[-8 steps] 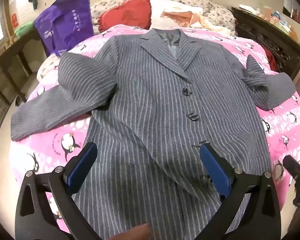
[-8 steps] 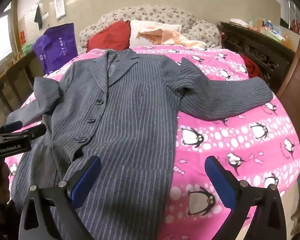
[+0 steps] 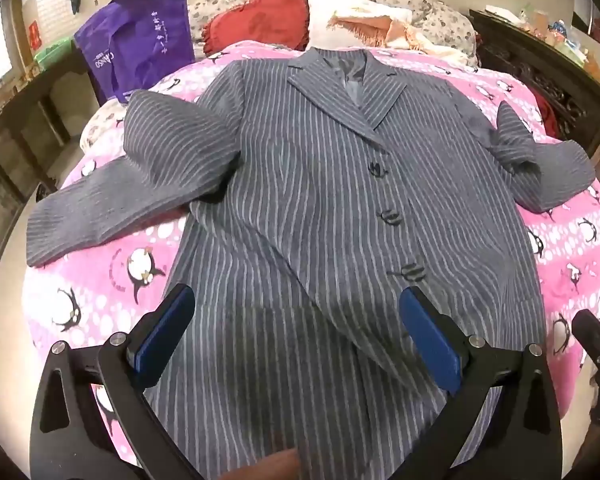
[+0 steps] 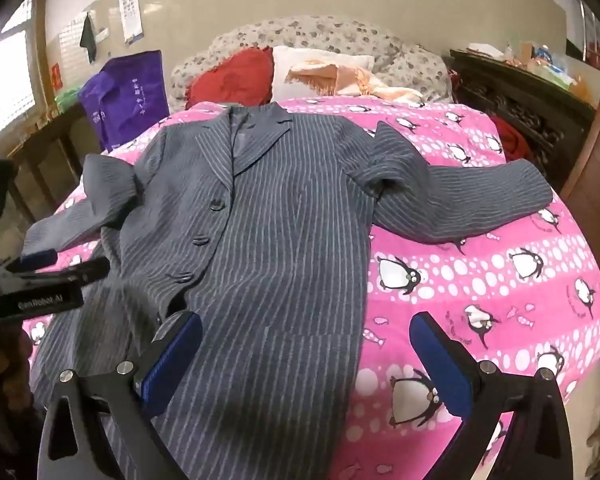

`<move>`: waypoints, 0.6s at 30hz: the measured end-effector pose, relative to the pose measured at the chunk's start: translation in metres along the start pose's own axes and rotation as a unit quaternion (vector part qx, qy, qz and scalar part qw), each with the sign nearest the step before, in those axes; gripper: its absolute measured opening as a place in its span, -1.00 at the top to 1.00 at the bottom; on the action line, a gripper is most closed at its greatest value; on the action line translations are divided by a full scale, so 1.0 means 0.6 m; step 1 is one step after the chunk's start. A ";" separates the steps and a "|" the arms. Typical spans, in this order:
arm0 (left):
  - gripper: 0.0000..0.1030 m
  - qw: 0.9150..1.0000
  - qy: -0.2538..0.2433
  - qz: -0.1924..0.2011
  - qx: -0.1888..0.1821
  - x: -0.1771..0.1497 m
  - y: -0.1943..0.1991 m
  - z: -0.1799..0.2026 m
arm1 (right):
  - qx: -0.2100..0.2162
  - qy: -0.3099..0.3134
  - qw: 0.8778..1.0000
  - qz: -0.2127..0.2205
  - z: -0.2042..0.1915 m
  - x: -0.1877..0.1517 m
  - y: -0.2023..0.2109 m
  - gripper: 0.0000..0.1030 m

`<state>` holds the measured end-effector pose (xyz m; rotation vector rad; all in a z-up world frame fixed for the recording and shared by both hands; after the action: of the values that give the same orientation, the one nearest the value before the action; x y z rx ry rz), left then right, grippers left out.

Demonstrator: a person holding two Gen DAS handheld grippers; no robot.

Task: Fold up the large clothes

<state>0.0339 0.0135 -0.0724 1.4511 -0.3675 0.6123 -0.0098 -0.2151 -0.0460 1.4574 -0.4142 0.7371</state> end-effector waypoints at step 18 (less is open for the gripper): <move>-0.99 1.000 -0.010 0.020 -0.004 -0.035 0.046 0.025 | -0.043 -0.014 0.998 -0.047 -0.003 -0.040 0.019 -0.99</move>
<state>0.0030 -0.0048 -0.0610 1.4469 -0.4153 0.6282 -0.0349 -0.2189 -0.0536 1.3976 -0.3916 0.6163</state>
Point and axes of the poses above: each gripper's, at about its wrist camera, not at the fingertips, and y roughly against the way its jaws point, z to its right, x to its top, the point moved 8 cm from there along -y, roughly the way its jaws point, and after that the axes turned 10 degrees about y, right-handed, at the moved point
